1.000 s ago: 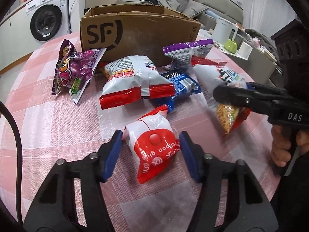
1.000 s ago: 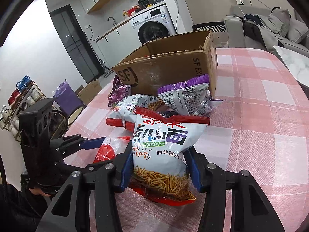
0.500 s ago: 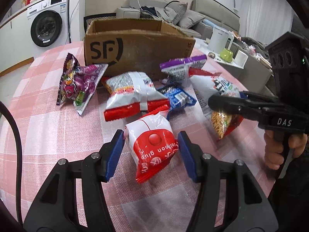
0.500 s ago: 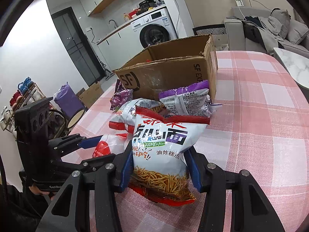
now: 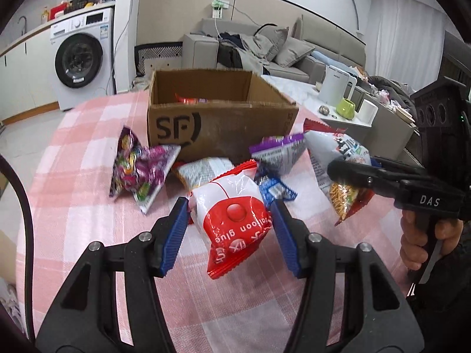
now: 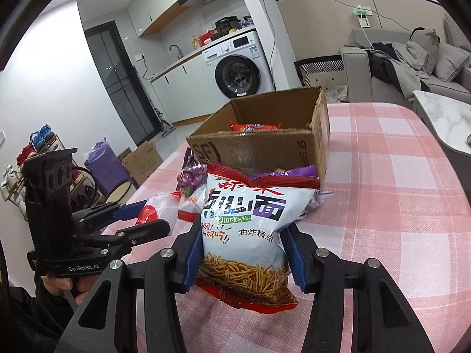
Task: Organize snacks
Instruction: 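Lift both held snacks and carry them over the cardboard box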
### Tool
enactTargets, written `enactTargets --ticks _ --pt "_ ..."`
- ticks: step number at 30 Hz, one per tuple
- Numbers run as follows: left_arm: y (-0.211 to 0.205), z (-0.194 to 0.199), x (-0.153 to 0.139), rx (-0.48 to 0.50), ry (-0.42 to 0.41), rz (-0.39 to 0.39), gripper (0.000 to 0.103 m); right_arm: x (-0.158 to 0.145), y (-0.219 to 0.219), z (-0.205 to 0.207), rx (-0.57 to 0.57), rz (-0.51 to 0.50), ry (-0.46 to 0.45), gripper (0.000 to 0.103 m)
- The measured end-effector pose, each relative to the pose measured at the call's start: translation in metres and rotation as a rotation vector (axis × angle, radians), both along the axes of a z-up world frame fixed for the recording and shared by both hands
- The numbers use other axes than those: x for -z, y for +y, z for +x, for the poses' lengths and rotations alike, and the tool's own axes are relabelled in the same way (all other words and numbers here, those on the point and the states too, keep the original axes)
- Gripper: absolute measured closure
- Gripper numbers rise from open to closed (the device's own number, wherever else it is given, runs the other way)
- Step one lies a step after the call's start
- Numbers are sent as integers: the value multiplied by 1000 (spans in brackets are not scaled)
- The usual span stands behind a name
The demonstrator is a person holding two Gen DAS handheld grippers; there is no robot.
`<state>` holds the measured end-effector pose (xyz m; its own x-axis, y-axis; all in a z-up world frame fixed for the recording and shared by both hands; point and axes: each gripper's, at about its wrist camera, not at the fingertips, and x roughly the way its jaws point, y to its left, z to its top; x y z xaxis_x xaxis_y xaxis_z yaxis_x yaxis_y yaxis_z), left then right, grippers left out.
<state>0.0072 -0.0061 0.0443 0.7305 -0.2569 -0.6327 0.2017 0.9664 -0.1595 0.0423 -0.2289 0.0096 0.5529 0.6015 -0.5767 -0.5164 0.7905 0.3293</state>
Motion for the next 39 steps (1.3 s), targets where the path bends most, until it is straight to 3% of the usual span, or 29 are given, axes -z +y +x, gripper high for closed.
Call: enactTargets --ticks 6,25,39 --pt "2 7 -22 -18 -37 6 49 -12 0 9 31 13 -7 52" --pt "9 78 -69 -85 -118 17 48 -57 22 55 74 3 -68 52" --pt "26 145 -69 -137 -113 11 48 -64 33 109 108 20 -70 52"
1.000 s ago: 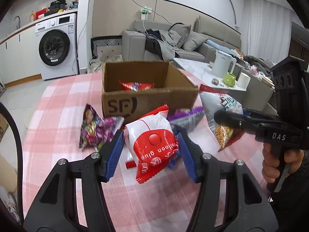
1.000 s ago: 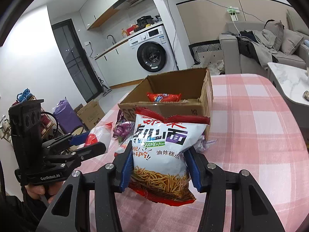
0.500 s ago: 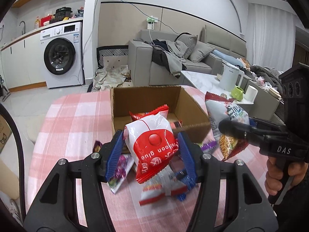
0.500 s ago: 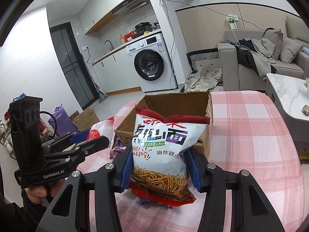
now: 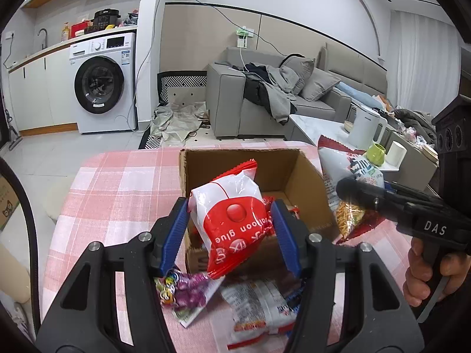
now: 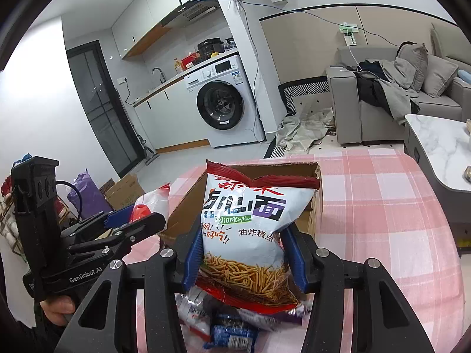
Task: Organize snacks
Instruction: 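Lift both held snacks and carry them over the cardboard box, then lower both snacks into the box and open both tools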
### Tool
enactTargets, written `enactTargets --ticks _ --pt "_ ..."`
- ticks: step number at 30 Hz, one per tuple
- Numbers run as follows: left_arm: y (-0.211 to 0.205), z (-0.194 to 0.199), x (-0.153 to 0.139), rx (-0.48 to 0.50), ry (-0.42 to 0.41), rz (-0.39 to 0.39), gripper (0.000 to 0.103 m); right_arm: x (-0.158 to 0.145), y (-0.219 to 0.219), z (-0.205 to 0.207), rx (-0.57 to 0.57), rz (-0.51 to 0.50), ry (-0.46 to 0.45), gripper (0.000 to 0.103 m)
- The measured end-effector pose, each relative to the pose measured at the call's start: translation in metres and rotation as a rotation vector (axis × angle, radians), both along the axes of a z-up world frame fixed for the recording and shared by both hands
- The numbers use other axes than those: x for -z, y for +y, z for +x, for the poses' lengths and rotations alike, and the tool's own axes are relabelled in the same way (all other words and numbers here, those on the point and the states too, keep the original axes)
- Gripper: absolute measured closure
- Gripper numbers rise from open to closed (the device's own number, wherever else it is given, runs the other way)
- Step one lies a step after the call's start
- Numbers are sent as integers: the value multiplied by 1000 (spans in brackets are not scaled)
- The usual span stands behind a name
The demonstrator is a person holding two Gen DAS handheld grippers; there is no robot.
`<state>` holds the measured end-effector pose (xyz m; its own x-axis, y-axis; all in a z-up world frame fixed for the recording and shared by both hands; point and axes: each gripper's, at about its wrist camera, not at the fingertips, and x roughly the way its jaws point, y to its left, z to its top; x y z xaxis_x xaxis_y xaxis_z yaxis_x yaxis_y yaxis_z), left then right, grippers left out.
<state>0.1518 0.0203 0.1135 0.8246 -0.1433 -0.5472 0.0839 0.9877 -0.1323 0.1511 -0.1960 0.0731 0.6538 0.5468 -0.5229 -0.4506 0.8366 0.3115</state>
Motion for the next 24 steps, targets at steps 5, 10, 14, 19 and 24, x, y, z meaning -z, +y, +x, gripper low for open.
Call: enactTargets --ticks 5,10,14,19,24 --pt "6 18 2 -6 4 9 48 2 5 20 12 0 2 52" --pt "9 43 8 0 15 15 48 7 10 33 17 -7 16 52" --pt "3 57 16 6 8 46 48 14 14 43 16 -32 27 52" --pt "-6 71 28 27 21 74 48 22 21 55 7 -47 47 52" --pt "-12 82 38 34 43 82 48 30 25 65 -2 -56 68 52"
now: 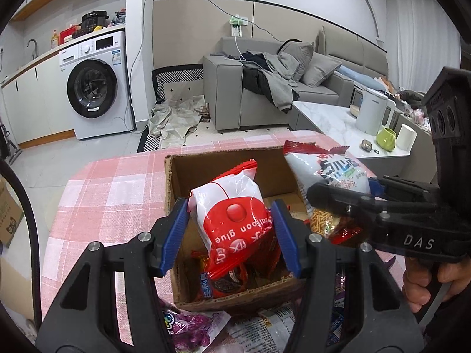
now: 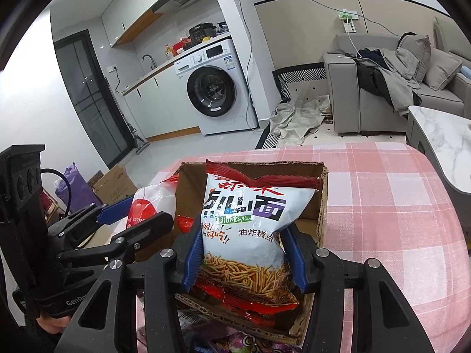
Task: Organize snacks
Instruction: 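Lower both snacks into the box and open both tools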
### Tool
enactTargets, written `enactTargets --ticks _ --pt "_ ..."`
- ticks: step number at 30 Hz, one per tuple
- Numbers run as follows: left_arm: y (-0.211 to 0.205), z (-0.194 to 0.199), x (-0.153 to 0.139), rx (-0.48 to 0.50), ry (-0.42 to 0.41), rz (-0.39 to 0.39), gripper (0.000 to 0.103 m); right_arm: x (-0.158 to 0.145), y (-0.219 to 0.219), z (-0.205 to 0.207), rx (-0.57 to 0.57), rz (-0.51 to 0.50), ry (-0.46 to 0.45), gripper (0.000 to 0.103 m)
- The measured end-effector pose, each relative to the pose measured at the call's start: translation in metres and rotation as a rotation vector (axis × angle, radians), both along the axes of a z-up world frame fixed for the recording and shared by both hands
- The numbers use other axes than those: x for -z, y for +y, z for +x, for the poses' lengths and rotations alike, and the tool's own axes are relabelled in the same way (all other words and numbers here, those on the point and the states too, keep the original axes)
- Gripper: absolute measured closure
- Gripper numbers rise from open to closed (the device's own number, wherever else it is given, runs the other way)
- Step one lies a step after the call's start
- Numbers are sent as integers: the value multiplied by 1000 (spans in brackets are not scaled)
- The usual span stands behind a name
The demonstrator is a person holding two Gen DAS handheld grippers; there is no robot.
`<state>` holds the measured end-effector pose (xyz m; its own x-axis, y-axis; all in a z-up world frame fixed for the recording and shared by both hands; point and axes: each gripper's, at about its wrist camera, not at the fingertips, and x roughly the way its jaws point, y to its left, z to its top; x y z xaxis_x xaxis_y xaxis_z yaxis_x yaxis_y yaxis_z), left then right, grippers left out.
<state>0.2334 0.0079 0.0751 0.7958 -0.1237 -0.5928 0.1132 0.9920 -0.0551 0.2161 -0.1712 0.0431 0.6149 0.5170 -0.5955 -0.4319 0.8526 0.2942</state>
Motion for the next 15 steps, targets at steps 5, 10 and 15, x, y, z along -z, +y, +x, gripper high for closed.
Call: enactTargets --ticks 5,10,15 --pt "-3 10 11 4 30 6 48 6 -2 8 -4 -6 19 52" --pt "-4 12 20 4 53 8 48 8 0 12 -30 -32 15 52" --pt "-3 11 24 9 50 21 47 9 -5 19 -62 -7 30 52"
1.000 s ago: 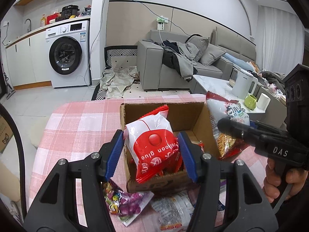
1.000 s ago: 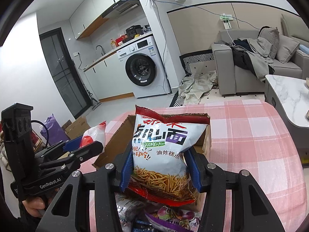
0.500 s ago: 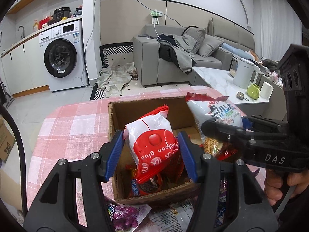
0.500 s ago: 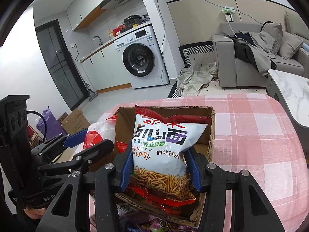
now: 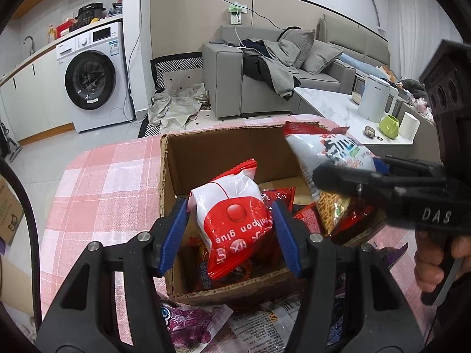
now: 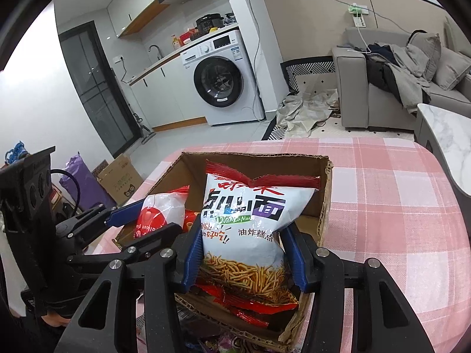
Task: Organize snacks
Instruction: 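Lower both snacks into the box and open both tools, then move both open tools back toward the remaining snack bags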
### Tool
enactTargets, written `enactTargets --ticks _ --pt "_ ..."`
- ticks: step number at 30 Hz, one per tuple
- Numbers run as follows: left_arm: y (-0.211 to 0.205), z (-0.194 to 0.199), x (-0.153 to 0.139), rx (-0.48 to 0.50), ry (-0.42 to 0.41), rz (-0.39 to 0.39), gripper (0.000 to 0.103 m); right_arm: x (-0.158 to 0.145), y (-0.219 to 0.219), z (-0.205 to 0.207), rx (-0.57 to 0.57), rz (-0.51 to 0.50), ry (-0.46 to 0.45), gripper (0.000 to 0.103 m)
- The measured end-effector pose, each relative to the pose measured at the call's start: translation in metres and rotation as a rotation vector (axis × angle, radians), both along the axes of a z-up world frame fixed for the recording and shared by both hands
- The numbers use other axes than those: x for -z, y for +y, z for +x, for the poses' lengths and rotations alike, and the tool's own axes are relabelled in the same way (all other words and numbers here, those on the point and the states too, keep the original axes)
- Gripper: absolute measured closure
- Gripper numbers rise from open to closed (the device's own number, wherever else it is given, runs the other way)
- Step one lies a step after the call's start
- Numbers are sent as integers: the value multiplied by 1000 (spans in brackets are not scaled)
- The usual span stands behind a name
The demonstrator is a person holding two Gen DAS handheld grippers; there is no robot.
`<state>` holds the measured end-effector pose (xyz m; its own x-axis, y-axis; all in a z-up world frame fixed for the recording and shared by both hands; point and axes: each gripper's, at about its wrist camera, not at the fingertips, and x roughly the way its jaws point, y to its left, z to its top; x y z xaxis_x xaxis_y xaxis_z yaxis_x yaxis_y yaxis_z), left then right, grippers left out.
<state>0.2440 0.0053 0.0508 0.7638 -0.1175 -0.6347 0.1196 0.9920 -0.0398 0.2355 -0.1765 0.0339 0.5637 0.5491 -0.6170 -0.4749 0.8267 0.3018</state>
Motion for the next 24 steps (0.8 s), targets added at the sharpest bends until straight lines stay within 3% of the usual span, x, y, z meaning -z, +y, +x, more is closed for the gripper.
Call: enactTargets --ticks 11,14,19,23,24 --pt "-5 -9 1 20 18 8 47 1 -3 9 -55 -19 14 52" --pt "-8 -10 -2 21 26 1 42 0 2 4 -60 -52 2 50" --pt "-6 -22 -12 8 -6 -11 22 -12 1 -15 -78 -36 -50 19" --pt "0 -38 -21 2 -17 -49 18 -25 -6 -34 -66 -25 -95 13" --pt "2 -42 -22 0 -15 -53 17 -27 -9 -40 -59 -18 -100 7"
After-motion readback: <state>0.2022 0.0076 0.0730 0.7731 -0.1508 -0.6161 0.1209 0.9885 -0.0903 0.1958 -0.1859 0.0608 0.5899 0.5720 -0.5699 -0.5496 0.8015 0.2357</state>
